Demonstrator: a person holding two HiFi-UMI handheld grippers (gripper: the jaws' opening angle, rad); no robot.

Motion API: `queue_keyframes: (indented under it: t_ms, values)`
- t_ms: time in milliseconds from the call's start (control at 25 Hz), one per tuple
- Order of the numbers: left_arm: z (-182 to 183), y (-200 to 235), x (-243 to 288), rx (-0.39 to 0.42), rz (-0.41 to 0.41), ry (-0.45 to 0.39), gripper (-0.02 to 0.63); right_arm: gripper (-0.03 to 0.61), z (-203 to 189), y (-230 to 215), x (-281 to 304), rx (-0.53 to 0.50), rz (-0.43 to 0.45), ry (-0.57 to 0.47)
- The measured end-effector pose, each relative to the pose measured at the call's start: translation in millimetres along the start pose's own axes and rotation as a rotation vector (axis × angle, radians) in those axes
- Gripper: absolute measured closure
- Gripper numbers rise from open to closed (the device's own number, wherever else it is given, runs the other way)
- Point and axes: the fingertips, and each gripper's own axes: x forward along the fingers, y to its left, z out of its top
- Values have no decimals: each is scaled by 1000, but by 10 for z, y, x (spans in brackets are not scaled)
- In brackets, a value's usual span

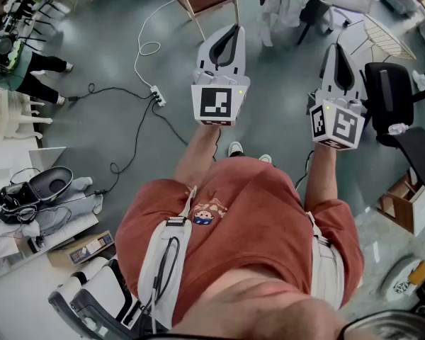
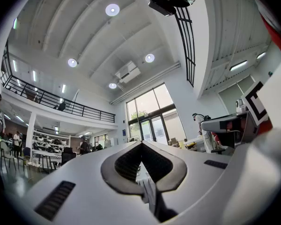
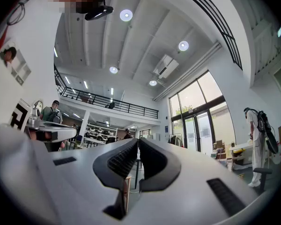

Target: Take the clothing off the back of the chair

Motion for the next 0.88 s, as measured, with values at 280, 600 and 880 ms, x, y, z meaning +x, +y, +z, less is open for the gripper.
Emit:
queue_keyframes:
  t_ms: [280, 600, 880]
  values:
    - [-66, 154, -8, -13, -1, -2, 600, 546, -75, 189, 133, -2, 12, 12]
    - [-180, 471, 1, -25, -6, 11, 600, 546, -184, 486, 367, 8, 16, 30]
    - [-296, 685, -6, -40, -46, -15, 600, 545, -286, 795, 473, 5, 2, 39]
